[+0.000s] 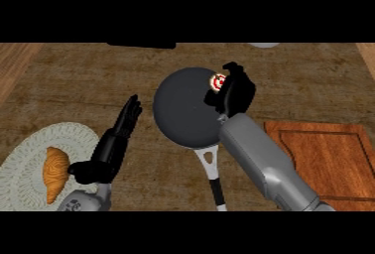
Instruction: Pick the cupcake from the cutting board and place it in the pan
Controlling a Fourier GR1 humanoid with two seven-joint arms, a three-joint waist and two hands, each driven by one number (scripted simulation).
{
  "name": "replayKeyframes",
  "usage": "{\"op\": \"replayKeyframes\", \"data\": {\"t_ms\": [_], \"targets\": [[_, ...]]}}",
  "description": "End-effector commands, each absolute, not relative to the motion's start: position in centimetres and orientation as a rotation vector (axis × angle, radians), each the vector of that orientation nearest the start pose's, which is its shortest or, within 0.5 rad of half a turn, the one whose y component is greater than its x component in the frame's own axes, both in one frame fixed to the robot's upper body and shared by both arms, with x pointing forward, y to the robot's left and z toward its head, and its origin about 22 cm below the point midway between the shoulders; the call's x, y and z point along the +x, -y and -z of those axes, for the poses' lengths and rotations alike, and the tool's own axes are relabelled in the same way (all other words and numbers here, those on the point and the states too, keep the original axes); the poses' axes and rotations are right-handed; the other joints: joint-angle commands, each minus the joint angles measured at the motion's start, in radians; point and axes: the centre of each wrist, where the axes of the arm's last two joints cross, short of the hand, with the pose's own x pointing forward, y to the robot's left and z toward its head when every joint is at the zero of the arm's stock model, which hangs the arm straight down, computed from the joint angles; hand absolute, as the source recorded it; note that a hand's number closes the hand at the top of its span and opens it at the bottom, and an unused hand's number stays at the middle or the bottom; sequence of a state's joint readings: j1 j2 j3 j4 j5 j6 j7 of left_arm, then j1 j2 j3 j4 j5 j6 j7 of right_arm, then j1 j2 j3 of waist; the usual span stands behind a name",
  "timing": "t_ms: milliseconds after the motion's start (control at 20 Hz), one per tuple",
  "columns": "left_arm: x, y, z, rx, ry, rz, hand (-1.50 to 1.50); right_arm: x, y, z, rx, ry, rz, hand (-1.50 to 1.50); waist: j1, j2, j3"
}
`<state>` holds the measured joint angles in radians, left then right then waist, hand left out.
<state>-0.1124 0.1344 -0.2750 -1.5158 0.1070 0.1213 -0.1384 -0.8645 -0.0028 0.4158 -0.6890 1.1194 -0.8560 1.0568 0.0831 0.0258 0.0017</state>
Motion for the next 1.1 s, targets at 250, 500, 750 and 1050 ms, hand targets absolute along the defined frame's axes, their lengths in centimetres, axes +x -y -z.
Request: {"op": "replayKeyframes", "data": {"t_ms": [250, 500, 750, 1050], "targets": [[25.3, -16.4, -1.6, -0.177, 1.733, 0.218, 0.0, 39.6, 7.0, -3.4, -1.012, 1.267, -0.25, -1.5, 0.038, 0.011, 0.002], [25.6, -18.2, -1.8, -0.141, 1.727, 0.184, 0.0, 39.3, 7.2, -3.5, -0.981, 1.483, -0.084, -1.5, 0.009, 0.0, 0.002], [25.6, -16.3, -0.6, -0.138, 1.718, 0.184, 0.0, 38.4, 7.0, -3.7, -0.901, 1.561, 0.091, -1.5, -0.008, -0.005, 0.001], [25.7, -19.4, -1.2, -0.061, 1.698, 0.123, 0.0, 35.6, 7.8, -3.9, -0.658, 1.614, 0.169, -1.5, -0.064, -0.021, 0.001]]}}
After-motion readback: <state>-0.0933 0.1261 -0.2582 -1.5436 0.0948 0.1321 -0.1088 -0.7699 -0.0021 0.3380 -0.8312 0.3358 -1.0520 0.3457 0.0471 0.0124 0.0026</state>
